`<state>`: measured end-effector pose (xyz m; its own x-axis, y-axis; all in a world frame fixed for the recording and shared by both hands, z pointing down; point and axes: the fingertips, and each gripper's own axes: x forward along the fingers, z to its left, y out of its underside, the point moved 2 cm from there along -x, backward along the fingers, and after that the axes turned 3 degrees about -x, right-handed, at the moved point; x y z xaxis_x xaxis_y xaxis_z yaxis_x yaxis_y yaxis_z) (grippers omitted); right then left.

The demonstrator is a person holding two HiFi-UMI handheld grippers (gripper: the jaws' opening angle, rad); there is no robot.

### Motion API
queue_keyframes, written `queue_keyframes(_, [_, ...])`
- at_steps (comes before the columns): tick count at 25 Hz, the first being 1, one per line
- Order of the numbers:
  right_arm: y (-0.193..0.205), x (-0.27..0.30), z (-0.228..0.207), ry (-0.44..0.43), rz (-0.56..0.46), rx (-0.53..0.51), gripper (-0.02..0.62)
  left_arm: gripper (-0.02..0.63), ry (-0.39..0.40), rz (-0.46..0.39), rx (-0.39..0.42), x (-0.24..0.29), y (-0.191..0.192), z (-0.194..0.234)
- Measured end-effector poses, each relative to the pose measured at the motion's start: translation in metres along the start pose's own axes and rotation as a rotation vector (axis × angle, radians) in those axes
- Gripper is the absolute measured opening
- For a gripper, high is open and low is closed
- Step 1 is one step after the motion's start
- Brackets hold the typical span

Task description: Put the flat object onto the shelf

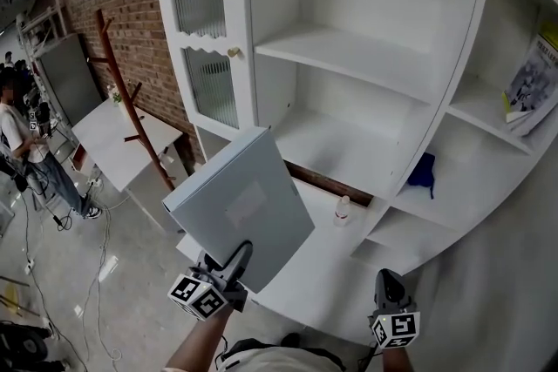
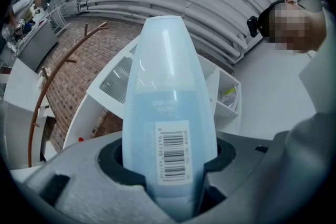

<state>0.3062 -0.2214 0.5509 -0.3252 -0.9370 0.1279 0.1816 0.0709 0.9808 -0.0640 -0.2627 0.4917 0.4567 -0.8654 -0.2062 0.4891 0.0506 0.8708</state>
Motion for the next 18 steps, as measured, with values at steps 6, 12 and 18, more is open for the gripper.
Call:
queue_keyframes(6, [-0.003,0.004,-0.003,0.004,-0.009,0.000,0.032,0.285,0.002,-0.024,-0.040,0.023,-0.010,-0.009])
queue_keyframes(12, [-0.011,0.005,-0.002,0.033,-0.020,0.002,0.032,0.285,0.026,-0.033,-0.063,0.037,-0.018,-0.006])
queue_keyframes(18, [-0.021,0.006,0.000,0.081,-0.021,0.007,0.032,0.285,0.064,-0.039,-0.117,0.054,-0.031,0.002])
